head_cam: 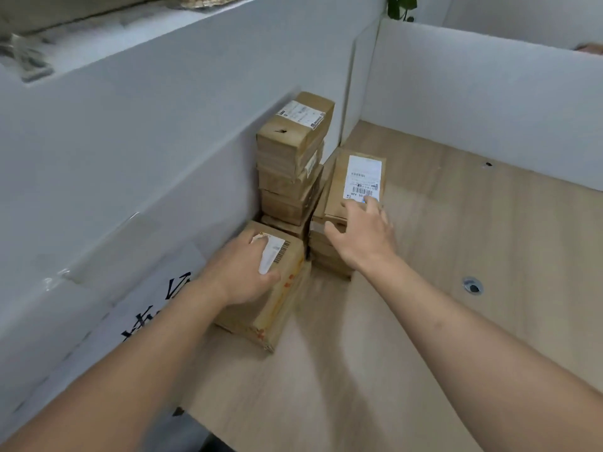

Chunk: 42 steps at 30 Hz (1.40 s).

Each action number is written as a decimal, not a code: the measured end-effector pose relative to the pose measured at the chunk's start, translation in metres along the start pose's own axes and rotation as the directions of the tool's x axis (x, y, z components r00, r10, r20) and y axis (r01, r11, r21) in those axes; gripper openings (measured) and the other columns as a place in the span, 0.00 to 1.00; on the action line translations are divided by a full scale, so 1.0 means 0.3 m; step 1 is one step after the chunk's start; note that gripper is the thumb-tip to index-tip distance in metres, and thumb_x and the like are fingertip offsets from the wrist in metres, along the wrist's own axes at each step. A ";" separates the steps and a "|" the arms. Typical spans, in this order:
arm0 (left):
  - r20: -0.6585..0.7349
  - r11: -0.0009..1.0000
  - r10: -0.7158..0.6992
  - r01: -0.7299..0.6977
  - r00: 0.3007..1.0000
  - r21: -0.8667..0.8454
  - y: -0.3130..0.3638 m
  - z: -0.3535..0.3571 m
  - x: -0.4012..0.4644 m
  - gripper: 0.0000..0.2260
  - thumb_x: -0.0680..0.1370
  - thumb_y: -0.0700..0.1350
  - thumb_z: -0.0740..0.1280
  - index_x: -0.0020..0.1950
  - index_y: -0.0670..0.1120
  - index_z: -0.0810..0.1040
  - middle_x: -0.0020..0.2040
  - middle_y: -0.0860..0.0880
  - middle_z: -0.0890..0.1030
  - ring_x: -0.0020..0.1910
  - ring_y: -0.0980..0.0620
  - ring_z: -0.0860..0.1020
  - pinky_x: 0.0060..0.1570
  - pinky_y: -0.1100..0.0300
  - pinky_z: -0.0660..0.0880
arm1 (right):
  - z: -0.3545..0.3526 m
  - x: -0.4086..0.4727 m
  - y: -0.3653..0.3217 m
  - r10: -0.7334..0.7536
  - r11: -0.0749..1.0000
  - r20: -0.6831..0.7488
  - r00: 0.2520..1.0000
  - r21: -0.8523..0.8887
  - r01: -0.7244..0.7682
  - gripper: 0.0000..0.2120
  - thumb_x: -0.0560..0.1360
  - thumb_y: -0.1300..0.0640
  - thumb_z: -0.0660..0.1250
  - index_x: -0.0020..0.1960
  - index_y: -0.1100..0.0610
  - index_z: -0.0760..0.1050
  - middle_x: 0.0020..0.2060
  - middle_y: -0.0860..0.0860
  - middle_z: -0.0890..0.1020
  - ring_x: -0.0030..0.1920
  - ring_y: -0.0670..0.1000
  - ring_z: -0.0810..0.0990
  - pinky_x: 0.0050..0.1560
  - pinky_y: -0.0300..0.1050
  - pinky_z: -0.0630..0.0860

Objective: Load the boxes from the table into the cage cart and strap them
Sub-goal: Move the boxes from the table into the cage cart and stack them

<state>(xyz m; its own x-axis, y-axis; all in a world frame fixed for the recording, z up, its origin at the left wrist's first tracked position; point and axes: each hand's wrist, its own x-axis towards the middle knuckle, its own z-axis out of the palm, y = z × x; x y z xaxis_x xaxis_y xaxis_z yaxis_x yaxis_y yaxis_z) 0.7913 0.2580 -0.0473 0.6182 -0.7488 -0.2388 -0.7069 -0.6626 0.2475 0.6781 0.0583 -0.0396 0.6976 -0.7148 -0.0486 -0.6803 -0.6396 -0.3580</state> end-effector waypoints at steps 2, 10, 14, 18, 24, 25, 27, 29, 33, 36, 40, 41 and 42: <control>0.028 1.000 -0.022 0.021 0.999 0.017 -0.033 0.035 0.046 0.32 0.78 0.61 0.66 0.77 0.45 0.69 0.79 0.45 0.63 0.75 0.43 0.67 0.70 0.51 0.69 | 0.034 0.060 0.000 0.063 0.998 -0.032 0.998 -0.011 -0.063 0.31 0.77 0.34 0.64 0.73 0.50 0.70 0.78 0.60 0.63 0.76 0.64 0.63 0.75 0.57 0.61; 0.142 0.976 -0.213 0.203 0.967 0.085 -0.109 0.162 0.129 0.51 0.70 0.77 0.63 0.84 0.56 0.45 0.79 0.39 0.52 0.76 0.35 0.62 0.72 0.42 0.65 | 0.121 0.180 -0.042 0.208 0.977 -0.092 0.974 0.056 -0.203 0.36 0.70 0.28 0.70 0.68 0.48 0.67 0.74 0.59 0.61 0.70 0.67 0.65 0.67 0.62 0.69; 0.223 0.954 -0.293 0.270 0.930 0.129 -0.092 0.178 0.112 0.61 0.61 0.83 0.64 0.82 0.61 0.34 0.80 0.36 0.45 0.75 0.32 0.61 0.71 0.41 0.65 | 0.105 0.156 -0.058 0.275 0.961 -0.065 0.959 0.003 -0.275 0.43 0.63 0.30 0.71 0.72 0.46 0.62 0.74 0.58 0.58 0.67 0.66 0.65 0.63 0.62 0.69; 0.237 0.953 -0.291 0.258 0.927 0.158 -0.090 0.184 0.096 0.64 0.60 0.81 0.67 0.81 0.62 0.30 0.76 0.36 0.54 0.70 0.34 0.65 0.68 0.43 0.68 | 0.106 0.152 -0.051 0.296 0.955 -0.023 0.955 0.002 -0.296 0.44 0.61 0.27 0.69 0.72 0.41 0.61 0.74 0.57 0.57 0.65 0.67 0.65 0.63 0.62 0.69; 0.170 0.956 -0.291 0.278 0.942 0.097 -0.083 0.158 0.091 0.60 0.61 0.79 0.68 0.83 0.61 0.38 0.72 0.37 0.60 0.67 0.35 0.68 0.66 0.44 0.70 | 0.106 0.162 -0.029 0.255 0.966 -0.104 0.961 0.070 -0.249 0.38 0.66 0.34 0.72 0.71 0.47 0.65 0.69 0.58 0.65 0.63 0.66 0.70 0.64 0.60 0.71; 0.158 0.958 -0.285 0.276 0.945 0.080 -0.078 0.148 0.083 0.60 0.61 0.78 0.68 0.83 0.61 0.39 0.73 0.37 0.60 0.67 0.34 0.68 0.66 0.43 0.70 | 0.101 0.147 -0.027 0.240 0.970 -0.107 0.965 0.059 -0.235 0.39 0.67 0.35 0.72 0.73 0.45 0.64 0.70 0.58 0.64 0.63 0.66 0.70 0.64 0.59 0.71; 0.135 0.962 -0.274 0.268 0.952 0.059 -0.067 0.128 0.059 0.59 0.62 0.78 0.67 0.83 0.61 0.39 0.74 0.35 0.59 0.69 0.33 0.67 0.66 0.41 0.70 | 0.087 0.105 -0.025 0.217 0.976 -0.107 0.970 0.039 -0.214 0.40 0.68 0.36 0.71 0.76 0.41 0.62 0.72 0.57 0.63 0.63 0.65 0.69 0.64 0.57 0.70; 0.111 0.962 -0.271 0.267 0.956 0.050 -0.050 0.109 0.027 0.58 0.61 0.78 0.66 0.83 0.61 0.39 0.74 0.35 0.59 0.69 0.32 0.67 0.66 0.41 0.70 | 0.072 0.054 -0.022 0.193 0.981 -0.110 0.975 0.025 -0.192 0.39 0.69 0.36 0.70 0.77 0.39 0.63 0.73 0.56 0.62 0.63 0.65 0.69 0.63 0.57 0.69; 0.052 0.953 -0.304 0.303 0.951 0.023 -0.012 0.083 -0.074 0.57 0.61 0.78 0.65 0.83 0.62 0.42 0.73 0.37 0.61 0.67 0.33 0.69 0.65 0.43 0.72 | 0.033 -0.059 -0.010 0.146 0.989 -0.109 0.983 0.004 -0.146 0.37 0.70 0.34 0.68 0.77 0.38 0.64 0.74 0.56 0.62 0.63 0.65 0.68 0.62 0.57 0.70; 0.012 0.934 -0.358 0.358 0.934 -0.017 0.014 0.080 -0.177 0.58 0.59 0.80 0.64 0.83 0.63 0.42 0.75 0.37 0.61 0.69 0.33 0.69 0.66 0.42 0.72 | 0.004 -0.159 0.000 0.099 0.995 -0.096 0.990 -0.003 -0.099 0.37 0.70 0.35 0.67 0.78 0.37 0.63 0.75 0.55 0.61 0.63 0.65 0.68 0.61 0.57 0.71; -0.031 0.906 -0.424 0.423 0.905 -0.033 0.061 0.085 -0.344 0.58 0.60 0.80 0.64 0.84 0.63 0.43 0.75 0.37 0.63 0.69 0.35 0.70 0.64 0.44 0.74 | -0.014 -0.311 0.017 0.018 1.000 -0.061 0.998 -0.004 -0.019 0.37 0.71 0.34 0.66 0.78 0.37 0.62 0.76 0.55 0.61 0.63 0.65 0.68 0.62 0.58 0.72; -0.044 0.898 -0.440 0.438 0.897 -0.033 0.075 0.090 -0.390 0.58 0.60 0.81 0.63 0.84 0.62 0.43 0.74 0.37 0.64 0.69 0.36 0.71 0.64 0.44 0.74 | -0.017 -0.349 0.022 -0.003 1.000 -0.053 0.999 -0.002 0.003 0.36 0.71 0.34 0.66 0.78 0.37 0.63 0.76 0.55 0.62 0.63 0.65 0.68 0.62 0.59 0.73; -0.055 0.889 -0.458 0.456 0.887 -0.037 0.089 0.096 -0.437 0.59 0.60 0.81 0.63 0.84 0.62 0.43 0.74 0.37 0.64 0.69 0.36 0.71 0.64 0.43 0.74 | -0.021 -0.385 0.026 -0.026 1.000 -0.045 0.999 -0.002 0.026 0.36 0.71 0.34 0.66 0.78 0.38 0.63 0.76 0.55 0.62 0.63 0.65 0.69 0.62 0.59 0.73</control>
<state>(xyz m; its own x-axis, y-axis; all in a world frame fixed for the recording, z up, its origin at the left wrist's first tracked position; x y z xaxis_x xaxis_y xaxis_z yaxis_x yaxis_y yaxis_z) 0.6817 0.3389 -0.0364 0.8912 -0.3622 -0.2731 -0.3337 -0.9313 0.1462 0.5907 0.1342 -0.0308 0.7041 -0.7101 0.0024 -0.6626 -0.6583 -0.3573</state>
